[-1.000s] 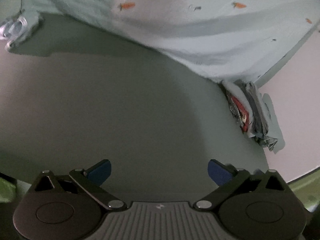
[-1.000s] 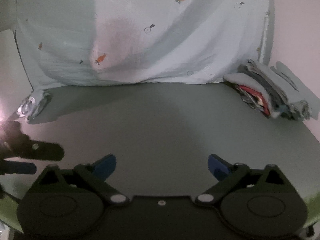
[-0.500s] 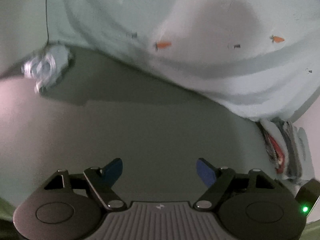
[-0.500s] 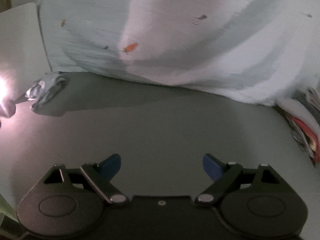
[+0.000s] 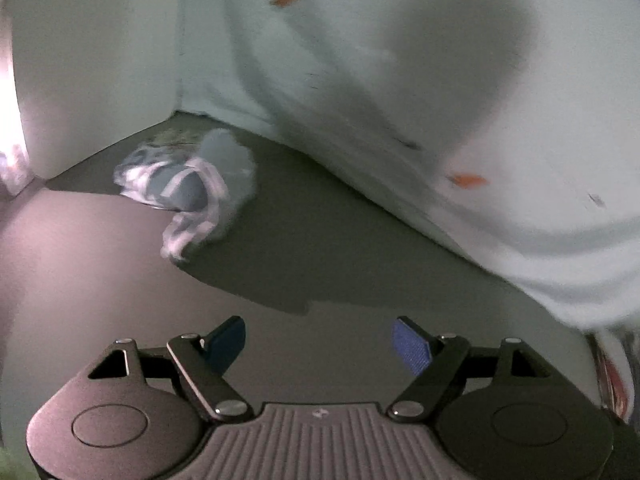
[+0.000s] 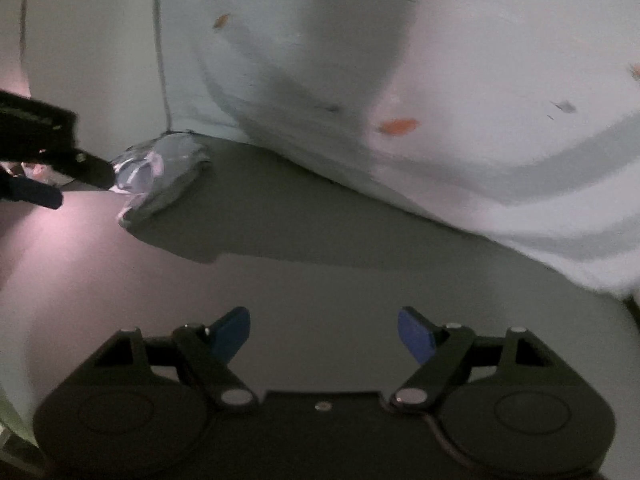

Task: Fold clothes

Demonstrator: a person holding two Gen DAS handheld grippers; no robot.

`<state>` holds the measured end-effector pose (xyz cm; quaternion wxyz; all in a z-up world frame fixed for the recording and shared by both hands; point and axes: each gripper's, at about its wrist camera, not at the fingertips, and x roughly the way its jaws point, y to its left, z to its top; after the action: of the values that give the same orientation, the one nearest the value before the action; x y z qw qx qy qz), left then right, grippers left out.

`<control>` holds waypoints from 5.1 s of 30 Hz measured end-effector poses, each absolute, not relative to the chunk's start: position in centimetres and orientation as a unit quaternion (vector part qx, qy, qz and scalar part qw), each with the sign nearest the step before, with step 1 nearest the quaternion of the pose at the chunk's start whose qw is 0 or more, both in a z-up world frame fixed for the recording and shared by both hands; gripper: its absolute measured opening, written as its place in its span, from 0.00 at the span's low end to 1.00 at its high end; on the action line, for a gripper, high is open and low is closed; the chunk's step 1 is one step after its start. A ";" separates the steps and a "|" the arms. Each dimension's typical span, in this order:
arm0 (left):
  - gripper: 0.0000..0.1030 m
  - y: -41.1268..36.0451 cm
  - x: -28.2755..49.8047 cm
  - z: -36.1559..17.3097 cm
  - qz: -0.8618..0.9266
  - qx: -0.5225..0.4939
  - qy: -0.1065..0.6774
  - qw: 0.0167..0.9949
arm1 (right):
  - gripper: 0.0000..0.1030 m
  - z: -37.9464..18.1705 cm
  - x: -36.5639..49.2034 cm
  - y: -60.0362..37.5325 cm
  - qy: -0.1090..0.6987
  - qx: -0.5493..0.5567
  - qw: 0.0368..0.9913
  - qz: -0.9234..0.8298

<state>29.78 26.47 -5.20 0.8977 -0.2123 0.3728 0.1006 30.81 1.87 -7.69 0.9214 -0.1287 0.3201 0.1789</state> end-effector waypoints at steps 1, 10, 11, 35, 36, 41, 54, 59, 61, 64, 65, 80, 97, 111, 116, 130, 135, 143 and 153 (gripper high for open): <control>0.79 28.3 30.5 -5.5 0.109 -0.212 0.369 0.898 | 0.80 -7.6 31.5 3.9 0.318 -0.134 0.921 0.181; 0.79 41.5 35.8 -9.6 0.152 -0.162 0.379 0.899 | 0.68 -10.3 37.3 19.6 0.358 -0.097 0.897 0.242; 0.79 42.5 36.4 -10.3 0.156 -0.160 0.390 0.893 | 0.64 -10.6 38.1 21.0 0.363 -0.100 0.894 0.245; 0.79 49.8 49.0 -14.9 -0.015 -0.233 0.398 0.887 | 0.11 -16.3 47.3 33.5 0.336 -0.144 0.880 0.303; 0.79 49.9 49.0 -14.9 -0.040 -0.270 0.398 0.876 | 0.11 -15.7 46.6 33.1 0.322 -0.155 0.879 0.317; 0.79 49.0 48.6 -15.6 -0.087 -0.375 0.400 0.832 | 0.11 -13.8 44.0 31.0 0.292 -0.180 0.873 0.347; 0.37 35.5 40.3 -13.2 -0.137 -0.320 0.439 0.828 | 0.17 -9.1 31.1 20.2 0.337 -0.164 0.816 0.441; 0.36 33.6 37.2 -16.6 -0.075 -0.331 0.484 0.806 | 0.48 -10.3 28.6 15.2 0.372 -0.208 0.805 0.413; 0.36 33.0 36.8 -16.5 -0.061 -0.306 0.490 0.814 | 0.51 -10.1 28.7 13.7 0.360 -0.232 0.814 0.391; 0.38 32.9 36.7 -16.3 -0.057 -0.289 0.488 0.822 | 0.59 -11.2 29.4 13.4 0.307 -0.322 0.820 0.361; 0.38 33.0 36.5 -16.3 -0.054 -0.287 0.486 0.823 | 0.60 -11.9 29.9 14.0 0.295 -0.354 0.814 0.354; 0.58 29.4 27.6 -17.1 -0.091 0.030 0.545 0.833 | 0.66 -23.6 31.8 15.7 -0.066 -0.762 0.480 0.429; 0.88 27.4 24.0 -19.6 -0.235 0.303 0.449 0.807 | 0.11 -22.3 34.3 17.9 -0.050 -0.751 0.409 0.516; 0.93 25.0 23.2 -18.5 -0.233 0.302 0.412 0.827 | 0.06 -11.0 37.8 19.7 0.126 -0.482 0.769 0.401; 0.94 23.7 23.5 -18.6 -0.217 0.255 0.397 0.855 | 0.06 -8.9 36.3 19.3 0.121 -0.466 0.782 0.396; 0.07 26.6 27.2 -9.8 0.255 0.305 0.173 0.901 | 0.05 -1.6 35.3 16.0 0.026 -0.350 0.900 0.258; 0.08 23.8 26.9 1.4 0.364 0.318 0.018 0.875 | 0.05 5.0 30.4 11.6 -0.088 -0.289 0.930 0.207; 0.08 11.3 19.2 15.6 0.409 0.330 -0.227 0.820 | 0.05 16.3 20.3 -0.9 -0.234 -0.212 0.942 0.112; 0.09 -1.9 7.5 17.8 0.328 0.307 -0.333 0.829 | 0.06 22.0 4.0 -16.5 -0.320 -0.165 0.933 -0.013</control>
<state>7.53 -1.92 17.75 0.8290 0.3070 -0.3333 0.3277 4.00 -16.46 21.95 0.9329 -0.1645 -0.3200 -0.0127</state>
